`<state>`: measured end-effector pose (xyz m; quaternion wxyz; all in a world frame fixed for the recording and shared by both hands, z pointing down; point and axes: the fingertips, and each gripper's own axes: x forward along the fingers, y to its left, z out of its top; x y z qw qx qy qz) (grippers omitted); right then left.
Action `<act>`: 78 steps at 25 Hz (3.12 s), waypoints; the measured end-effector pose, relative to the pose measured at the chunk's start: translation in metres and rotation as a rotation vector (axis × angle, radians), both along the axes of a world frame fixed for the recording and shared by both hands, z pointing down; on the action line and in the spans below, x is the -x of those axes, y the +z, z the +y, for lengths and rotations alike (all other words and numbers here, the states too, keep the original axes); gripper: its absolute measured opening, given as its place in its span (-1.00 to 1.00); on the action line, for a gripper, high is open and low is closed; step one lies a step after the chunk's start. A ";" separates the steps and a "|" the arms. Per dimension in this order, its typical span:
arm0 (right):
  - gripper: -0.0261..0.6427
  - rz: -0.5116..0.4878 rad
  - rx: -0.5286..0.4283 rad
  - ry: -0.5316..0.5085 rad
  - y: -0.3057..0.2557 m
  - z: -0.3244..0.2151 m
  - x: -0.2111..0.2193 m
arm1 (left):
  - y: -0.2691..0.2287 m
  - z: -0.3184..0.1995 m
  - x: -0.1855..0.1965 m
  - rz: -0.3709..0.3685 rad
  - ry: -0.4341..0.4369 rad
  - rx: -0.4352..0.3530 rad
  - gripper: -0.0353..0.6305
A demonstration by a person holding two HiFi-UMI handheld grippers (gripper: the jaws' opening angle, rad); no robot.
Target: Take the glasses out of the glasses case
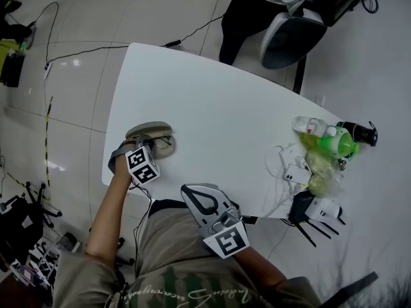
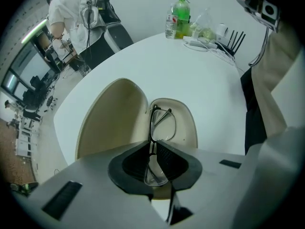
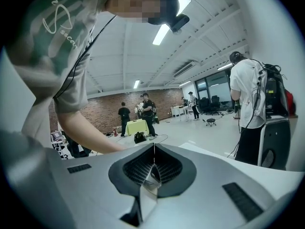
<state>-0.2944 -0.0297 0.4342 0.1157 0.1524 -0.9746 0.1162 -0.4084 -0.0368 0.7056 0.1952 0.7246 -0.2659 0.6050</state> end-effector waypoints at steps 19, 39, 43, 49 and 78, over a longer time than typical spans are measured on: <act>-0.89 0.025 -0.009 0.025 0.007 -0.003 -0.003 | -0.005 -0.005 0.001 -0.014 0.044 -0.038 -0.80; -0.89 0.021 -0.042 0.047 -0.002 -0.001 -0.007 | -0.032 -0.009 0.009 0.012 -0.030 -0.112 -0.84; -0.89 0.032 -0.052 0.041 -0.003 0.003 -0.006 | -0.038 -0.010 0.002 0.063 -0.053 -0.139 -0.84; -0.89 0.037 -0.068 0.068 -0.005 0.005 -0.014 | -0.042 -0.008 -0.011 0.093 -0.032 -0.156 -0.84; -0.89 0.022 -0.129 0.267 -0.030 0.007 -0.051 | -0.063 -0.009 -0.052 0.030 0.207 -0.192 -0.84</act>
